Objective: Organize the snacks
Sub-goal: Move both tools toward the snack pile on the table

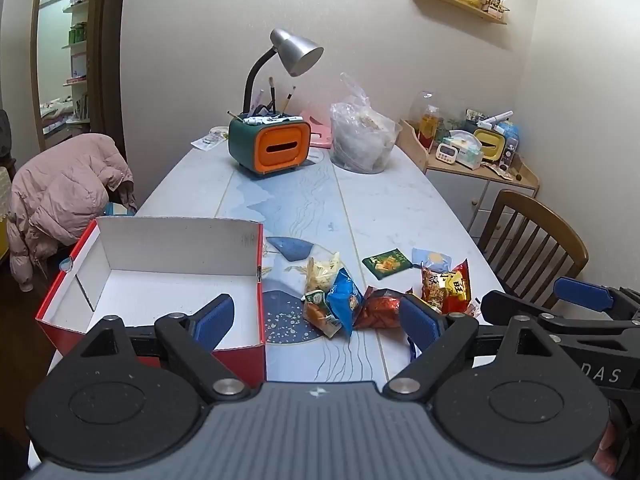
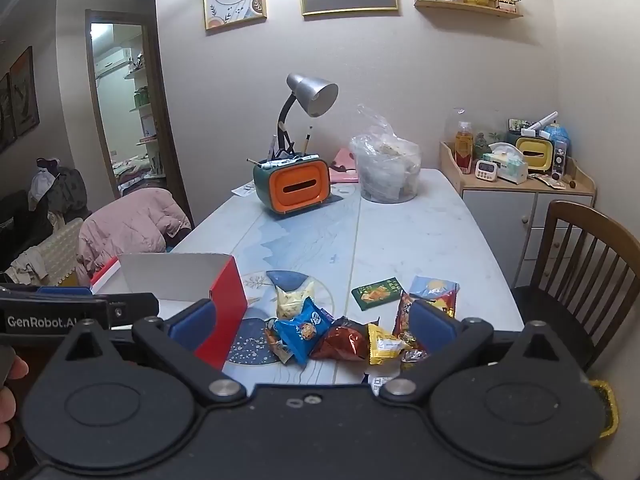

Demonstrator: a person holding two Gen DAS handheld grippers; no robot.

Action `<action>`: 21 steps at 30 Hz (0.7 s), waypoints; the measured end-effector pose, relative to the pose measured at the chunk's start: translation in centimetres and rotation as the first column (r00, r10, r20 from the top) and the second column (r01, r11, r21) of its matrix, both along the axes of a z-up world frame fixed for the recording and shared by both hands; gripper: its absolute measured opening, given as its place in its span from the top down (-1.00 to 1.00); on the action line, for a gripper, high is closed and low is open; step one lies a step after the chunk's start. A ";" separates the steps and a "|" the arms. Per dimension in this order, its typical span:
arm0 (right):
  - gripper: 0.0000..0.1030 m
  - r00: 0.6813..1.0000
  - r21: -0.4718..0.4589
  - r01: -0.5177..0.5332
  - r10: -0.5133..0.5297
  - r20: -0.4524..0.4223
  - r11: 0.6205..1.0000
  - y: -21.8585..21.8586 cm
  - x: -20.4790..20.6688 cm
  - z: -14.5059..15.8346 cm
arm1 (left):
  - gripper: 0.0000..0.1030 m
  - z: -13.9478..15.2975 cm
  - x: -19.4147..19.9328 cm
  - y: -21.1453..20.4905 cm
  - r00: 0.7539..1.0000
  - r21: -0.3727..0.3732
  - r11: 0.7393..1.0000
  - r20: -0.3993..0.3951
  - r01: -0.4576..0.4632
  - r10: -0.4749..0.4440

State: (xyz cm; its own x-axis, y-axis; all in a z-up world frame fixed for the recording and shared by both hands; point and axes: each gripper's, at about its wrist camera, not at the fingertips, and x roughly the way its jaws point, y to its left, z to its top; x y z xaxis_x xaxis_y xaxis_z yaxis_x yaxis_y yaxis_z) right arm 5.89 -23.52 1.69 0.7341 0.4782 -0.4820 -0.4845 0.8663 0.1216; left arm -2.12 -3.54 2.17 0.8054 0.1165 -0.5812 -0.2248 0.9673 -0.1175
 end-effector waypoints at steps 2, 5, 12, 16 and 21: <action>-1.00 1.000 -0.001 0.003 -0.003 0.001 1.000 -0.1 0.0 0.0 | -0.74 0.0 0.0 0.0 1.000 0.003 1.000 -0.001 0.001 -0.001; -1.00 1.000 0.003 0.002 -0.002 0.000 1.000 -0.2 0.1 0.1 | -0.74 0.1 0.0 -0.1 1.000 0.011 1.000 -0.004 -0.002 0.002; -1.00 1.000 0.004 -0.017 0.017 -0.001 1.000 0.0 -0.4 0.2 | -0.74 0.1 0.1 -0.2 1.000 0.015 1.000 -0.007 -0.006 0.006; -1.00 1.000 -0.001 -0.022 0.022 0.004 1.000 0.0 -0.1 0.3 | -0.74 0.1 0.2 -0.1 1.000 0.017 1.000 -0.006 -0.005 0.005; -1.00 1.000 0.023 -0.023 0.023 0.016 0.999 -0.2 0.3 0.2 | -0.74 0.2 0.2 -0.2 1.000 0.019 1.000 -0.004 -0.007 0.007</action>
